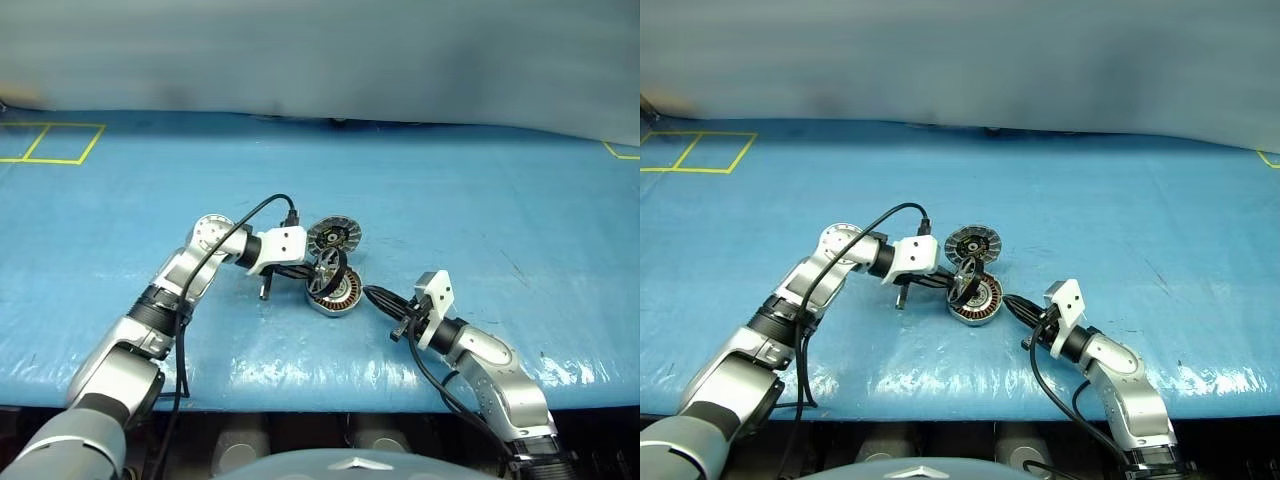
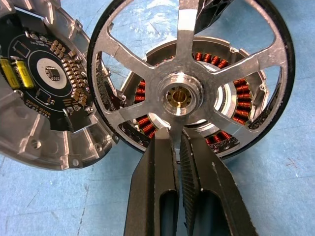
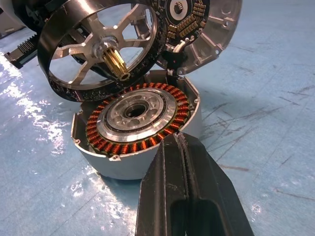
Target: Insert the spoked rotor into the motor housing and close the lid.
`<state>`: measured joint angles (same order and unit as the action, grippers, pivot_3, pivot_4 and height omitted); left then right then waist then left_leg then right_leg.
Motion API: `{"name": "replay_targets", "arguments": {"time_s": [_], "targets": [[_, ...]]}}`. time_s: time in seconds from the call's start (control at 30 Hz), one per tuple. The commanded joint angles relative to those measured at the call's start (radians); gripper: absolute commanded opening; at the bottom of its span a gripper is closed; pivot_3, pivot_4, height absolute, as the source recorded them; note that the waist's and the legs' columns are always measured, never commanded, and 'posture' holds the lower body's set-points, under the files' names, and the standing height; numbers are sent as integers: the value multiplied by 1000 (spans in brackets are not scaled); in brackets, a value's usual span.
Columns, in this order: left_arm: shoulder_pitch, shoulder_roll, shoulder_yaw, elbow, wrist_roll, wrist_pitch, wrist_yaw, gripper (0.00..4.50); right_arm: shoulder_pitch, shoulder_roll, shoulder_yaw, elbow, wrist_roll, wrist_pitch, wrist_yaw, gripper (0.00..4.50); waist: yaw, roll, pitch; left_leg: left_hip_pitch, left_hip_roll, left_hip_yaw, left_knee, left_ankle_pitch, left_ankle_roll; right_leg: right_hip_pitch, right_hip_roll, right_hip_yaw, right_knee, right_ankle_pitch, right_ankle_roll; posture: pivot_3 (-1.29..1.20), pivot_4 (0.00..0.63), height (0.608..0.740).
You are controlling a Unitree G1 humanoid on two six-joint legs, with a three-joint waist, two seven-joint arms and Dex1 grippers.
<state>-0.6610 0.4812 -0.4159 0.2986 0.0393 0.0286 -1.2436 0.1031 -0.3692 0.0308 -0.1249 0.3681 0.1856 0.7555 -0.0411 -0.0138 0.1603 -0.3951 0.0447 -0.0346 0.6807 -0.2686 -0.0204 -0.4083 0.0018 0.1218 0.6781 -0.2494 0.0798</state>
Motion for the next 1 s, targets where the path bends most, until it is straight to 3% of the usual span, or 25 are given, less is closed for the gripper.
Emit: {"name": "replay_targets", "arguments": {"time_s": [0.03,0.07,0.47,1.0], "targets": [[-23,-8,7,0,10,-21,17,851,-3,6,-4,-12,3,-13,-4,0,0,0,0,0,0,0,0,0,0,0,0,0,0,0,0,0,150,740],[-23,-10,8,0,5,-15,12,1116,-3,7,-4,-12,2,-13,-4,0,1,0,0,0,0,0,0,0,0,0,0,0,0,0,0,0,150,740],[-10,-18,35,-8,-33,-51,24,1116,-10,8,-11,-9,-3,-12,-15,0,1,0,0,0,0,0,0,0,0,0,0,0,0,0,0,0,150,740],[119,-17,138,-180,-204,44,49,1116,-41,10,-30,-12,-14,-27,-43,0,-2,0,0,0,0,0,-1,0,0,0,0,0,-1,0,0,0,150,740]]}}
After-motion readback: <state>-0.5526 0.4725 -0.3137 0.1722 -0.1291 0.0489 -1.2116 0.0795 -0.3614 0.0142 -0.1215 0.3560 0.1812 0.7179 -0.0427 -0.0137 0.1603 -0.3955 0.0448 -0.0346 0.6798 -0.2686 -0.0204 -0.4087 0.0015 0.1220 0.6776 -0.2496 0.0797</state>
